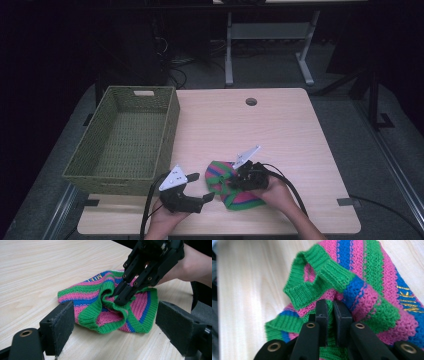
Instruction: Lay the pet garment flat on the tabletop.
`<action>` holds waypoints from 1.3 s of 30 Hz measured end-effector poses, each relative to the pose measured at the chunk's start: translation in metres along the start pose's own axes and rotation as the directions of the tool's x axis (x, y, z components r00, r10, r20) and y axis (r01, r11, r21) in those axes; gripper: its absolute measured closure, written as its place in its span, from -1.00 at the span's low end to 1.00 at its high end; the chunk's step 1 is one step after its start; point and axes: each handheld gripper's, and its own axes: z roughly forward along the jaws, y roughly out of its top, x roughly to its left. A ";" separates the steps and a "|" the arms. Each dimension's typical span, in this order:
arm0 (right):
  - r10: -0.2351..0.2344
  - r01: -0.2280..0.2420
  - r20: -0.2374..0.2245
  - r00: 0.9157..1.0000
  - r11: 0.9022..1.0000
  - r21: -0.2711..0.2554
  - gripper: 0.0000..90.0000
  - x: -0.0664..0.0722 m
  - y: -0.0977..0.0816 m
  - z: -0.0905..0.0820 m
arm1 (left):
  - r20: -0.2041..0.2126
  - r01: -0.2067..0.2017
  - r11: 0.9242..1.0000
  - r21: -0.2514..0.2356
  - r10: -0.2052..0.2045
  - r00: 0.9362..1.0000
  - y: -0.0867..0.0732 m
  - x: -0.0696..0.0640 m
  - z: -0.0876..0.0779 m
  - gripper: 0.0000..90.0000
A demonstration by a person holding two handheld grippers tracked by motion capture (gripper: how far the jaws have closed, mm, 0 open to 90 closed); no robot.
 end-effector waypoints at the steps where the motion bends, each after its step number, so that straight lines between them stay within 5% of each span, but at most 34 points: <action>1: -0.001 0.000 -0.014 1.000 1.000 -0.009 0.85 -0.001 0.000 -0.001 | 0.004 -0.003 1.000 0.004 0.003 1.000 0.000 0.000 0.001 -0.66; 21: 0.003 -0.004 -0.007 1.000 0.989 -0.146 0.86 0.006 0.014 -0.070 | 0.025 -0.031 0.999 0.008 0.031 0.999 0.003 -0.002 0.005 -0.66; 31: 0.054 -0.054 -0.009 0.999 0.969 -0.241 0.85 -0.012 -0.003 -0.105 | 0.037 -0.031 1.000 0.008 0.030 0.999 0.009 -0.001 0.007 -0.63; 39: 0.082 -0.084 -0.019 0.996 0.962 -0.261 0.85 -0.022 -0.016 -0.110 | 0.063 -0.041 0.998 0.042 0.038 0.997 0.014 0.002 0.020 -0.47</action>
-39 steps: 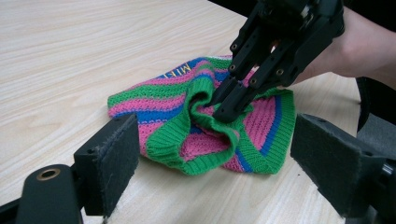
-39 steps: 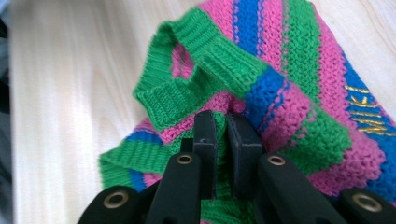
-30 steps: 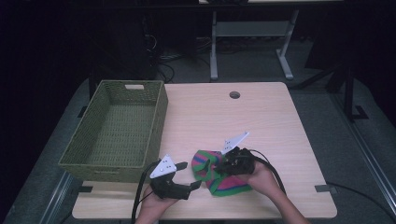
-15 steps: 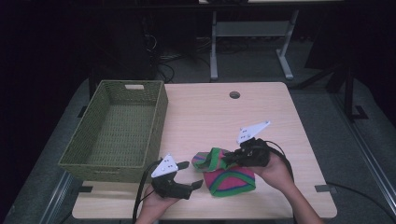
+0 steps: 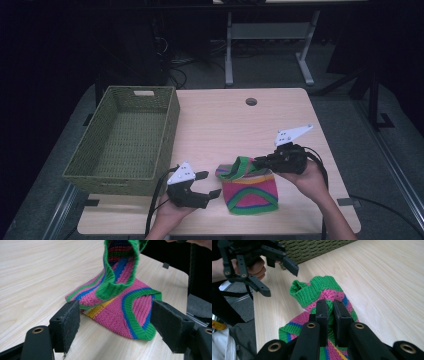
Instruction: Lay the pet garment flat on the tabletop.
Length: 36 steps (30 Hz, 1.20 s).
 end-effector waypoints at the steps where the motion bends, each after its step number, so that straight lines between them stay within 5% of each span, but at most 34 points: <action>1: 0.002 -0.002 -0.002 1.000 1.000 0.000 0.85 0.000 -0.001 0.000 | 0.002 0.003 1.000 0.001 -0.003 1.000 0.000 0.001 0.002 -0.47; 9: 0.019 -0.019 -0.013 1.000 1.000 -0.009 0.85 -0.009 -0.006 -0.005 | -0.016 -0.059 0.998 0.015 0.059 0.998 0.003 0.006 0.017 -0.33; 19: 0.043 -0.044 -0.023 0.999 0.999 -0.027 0.85 -0.018 -0.010 -0.011 | -0.034 -0.087 0.996 0.031 0.088 0.996 0.002 0.017 0.036 -0.16; 24: 0.051 -0.052 -0.027 0.998 0.998 -0.029 0.85 -0.021 -0.012 -0.011 | -0.006 -0.099 0.995 0.028 0.099 0.995 0.002 0.021 0.046 -0.04; 36: 0.064 -0.064 -0.019 0.998 0.998 -0.019 0.85 -0.024 -0.017 -0.012 | 0.035 -0.118 0.993 -0.019 0.118 0.992 0.008 0.019 0.043 0.80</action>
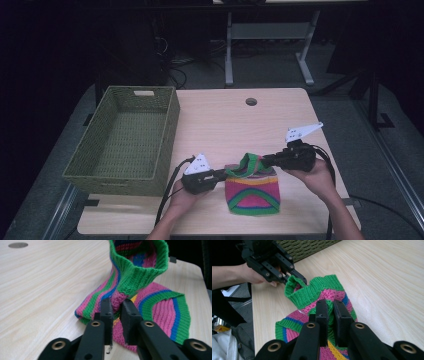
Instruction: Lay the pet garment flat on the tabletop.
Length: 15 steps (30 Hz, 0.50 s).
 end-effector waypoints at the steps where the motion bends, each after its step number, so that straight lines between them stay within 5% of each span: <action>1: 0.002 -0.002 0.000 1.000 1.000 0.002 0.85 0.000 0.000 0.000 | 0.003 -0.005 1.000 -0.003 0.005 1.000 0.001 0.000 -0.001 0.82; 15: -0.019 0.018 0.034 0.999 1.000 0.014 0.85 0.005 -0.007 -0.007 | 0.013 -0.001 0.998 -0.066 0.001 1.000 0.016 -0.005 -0.012 0.86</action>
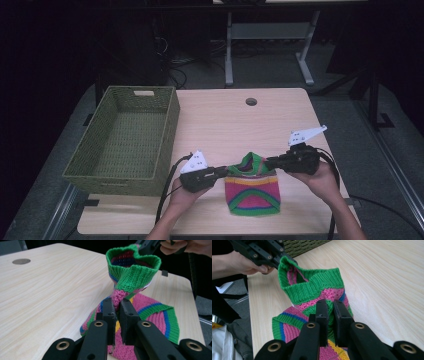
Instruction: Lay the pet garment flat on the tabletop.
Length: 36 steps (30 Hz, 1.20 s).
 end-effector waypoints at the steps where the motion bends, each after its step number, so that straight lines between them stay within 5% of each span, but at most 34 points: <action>1: 0.001 -0.001 0.000 1.000 1.000 0.000 0.85 0.001 0.000 -0.001 | -0.001 -0.002 1.000 -0.002 0.002 1.000 0.002 0.000 -0.001 0.86; 11: -0.022 0.022 0.006 1.000 1.000 -0.005 0.85 0.010 0.001 -0.004 | -0.021 0.010 0.998 -0.056 -0.011 1.000 0.018 0.005 -0.007 0.86; 22: -0.030 0.030 0.004 1.000 0.999 0.012 0.85 0.011 0.012 0.004 | -0.077 0.017 0.998 -0.057 -0.021 0.997 0.034 0.018 -0.004 0.87; 36: 0.015 -0.015 0.045 0.999 1.000 0.006 0.84 -0.013 0.019 0.009 | -0.111 0.060 0.998 -0.018 -0.062 0.992 0.034 0.033 0.006 0.87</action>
